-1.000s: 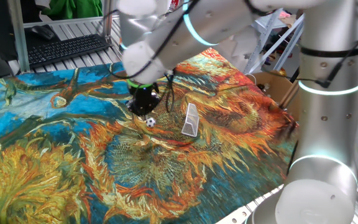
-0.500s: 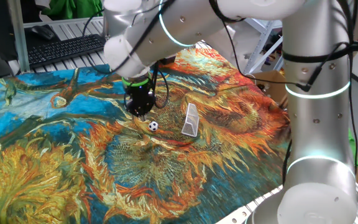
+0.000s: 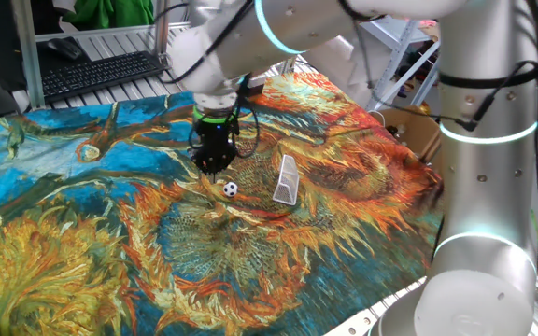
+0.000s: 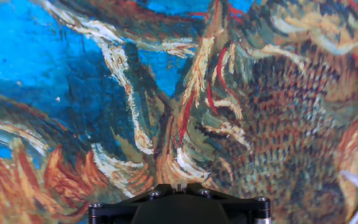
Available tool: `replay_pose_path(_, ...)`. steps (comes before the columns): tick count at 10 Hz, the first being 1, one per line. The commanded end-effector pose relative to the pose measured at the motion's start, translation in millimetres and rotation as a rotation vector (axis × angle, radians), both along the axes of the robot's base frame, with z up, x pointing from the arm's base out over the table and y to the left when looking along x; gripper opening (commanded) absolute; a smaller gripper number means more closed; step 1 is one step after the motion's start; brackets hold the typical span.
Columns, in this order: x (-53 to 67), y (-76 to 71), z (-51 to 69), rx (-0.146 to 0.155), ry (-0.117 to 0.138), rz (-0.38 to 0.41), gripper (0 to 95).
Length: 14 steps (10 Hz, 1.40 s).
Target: Push the soccer ball into the goal
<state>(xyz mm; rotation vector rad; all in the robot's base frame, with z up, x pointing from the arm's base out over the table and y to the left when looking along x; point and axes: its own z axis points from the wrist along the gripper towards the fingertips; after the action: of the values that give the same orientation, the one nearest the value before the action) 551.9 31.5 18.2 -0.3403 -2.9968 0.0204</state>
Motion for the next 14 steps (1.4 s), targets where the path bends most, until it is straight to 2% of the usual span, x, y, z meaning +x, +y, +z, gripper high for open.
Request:
replay_pose_path(1,-14.8,6.3,-6.6,0.062,-0.045,-0.063,0.0)
replay_pose_path(5,-27.5,10.0,-11.2,0.051,-0.043,-0.047,0.0)
replay_pose_path(8,-28.4,10.2,-11.3,0.076,-0.042,-0.050,0.0)
replay_pose_path(10,-28.4,8.1,-12.1,0.051,-0.044,-0.015,0.0)
replay_pose_path(12,-30.2,-8.4,-12.4,0.036,-0.037,0.036,0.0)
replay_pose_path(13,-32.1,-23.7,-10.2,-0.010,-0.026,0.094,0.0)
replay_pose_path(14,-38.4,-48.8,-8.7,-0.013,-0.020,0.105,0.0)
